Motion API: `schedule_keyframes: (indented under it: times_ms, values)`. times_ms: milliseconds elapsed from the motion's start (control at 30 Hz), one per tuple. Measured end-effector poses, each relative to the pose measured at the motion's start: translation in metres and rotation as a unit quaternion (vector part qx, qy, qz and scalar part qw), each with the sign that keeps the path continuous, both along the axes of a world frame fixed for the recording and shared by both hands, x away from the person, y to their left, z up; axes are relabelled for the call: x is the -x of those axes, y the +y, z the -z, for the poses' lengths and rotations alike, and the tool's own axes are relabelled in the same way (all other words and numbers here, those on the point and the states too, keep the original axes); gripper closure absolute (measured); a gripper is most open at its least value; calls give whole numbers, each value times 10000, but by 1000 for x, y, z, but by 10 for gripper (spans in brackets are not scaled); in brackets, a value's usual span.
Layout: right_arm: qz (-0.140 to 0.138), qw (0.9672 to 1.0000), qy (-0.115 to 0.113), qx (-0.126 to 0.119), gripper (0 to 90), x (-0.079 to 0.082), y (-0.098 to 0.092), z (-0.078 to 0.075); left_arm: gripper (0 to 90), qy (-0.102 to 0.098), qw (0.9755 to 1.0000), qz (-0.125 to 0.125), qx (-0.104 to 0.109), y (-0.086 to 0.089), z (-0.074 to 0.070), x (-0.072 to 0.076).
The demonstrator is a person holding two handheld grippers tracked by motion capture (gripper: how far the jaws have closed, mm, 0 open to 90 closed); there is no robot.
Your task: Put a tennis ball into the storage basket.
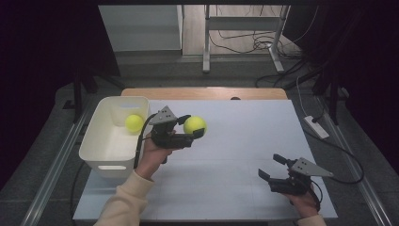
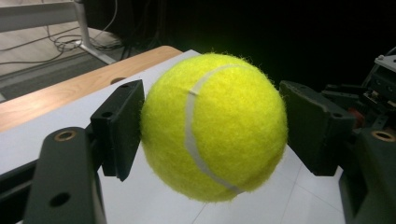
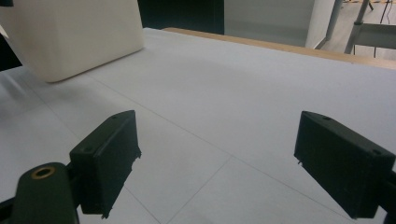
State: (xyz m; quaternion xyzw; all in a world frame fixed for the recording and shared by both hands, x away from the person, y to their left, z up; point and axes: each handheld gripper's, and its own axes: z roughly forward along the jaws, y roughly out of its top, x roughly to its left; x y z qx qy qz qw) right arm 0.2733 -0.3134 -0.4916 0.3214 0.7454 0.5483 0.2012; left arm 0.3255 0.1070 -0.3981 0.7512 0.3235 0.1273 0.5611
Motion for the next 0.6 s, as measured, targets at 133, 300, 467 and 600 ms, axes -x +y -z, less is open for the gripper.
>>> schedule_keyframes:
  times_ms: [133, 300, 467, 600]
  values:
    - [36, 10000, -7, -15, 139, -1, -1, 0, 273, -19, 10000, -52, -25, 5, -3, 0]
    - [15, 10000, -10, 7, 139, -1, -1, 0, 273, -11, 9999, -108, 4, 13, -7, 0]
    - [4, 10000, -7, -17, 139, -1, -2, 0, 273, -2, 9997, -238, 10, 25, -10, 1]
    - [34, 10000, -7, -40, 139, -1, -3, 0, 273, 23, 9994, -337, 59, 36, -12, 1]
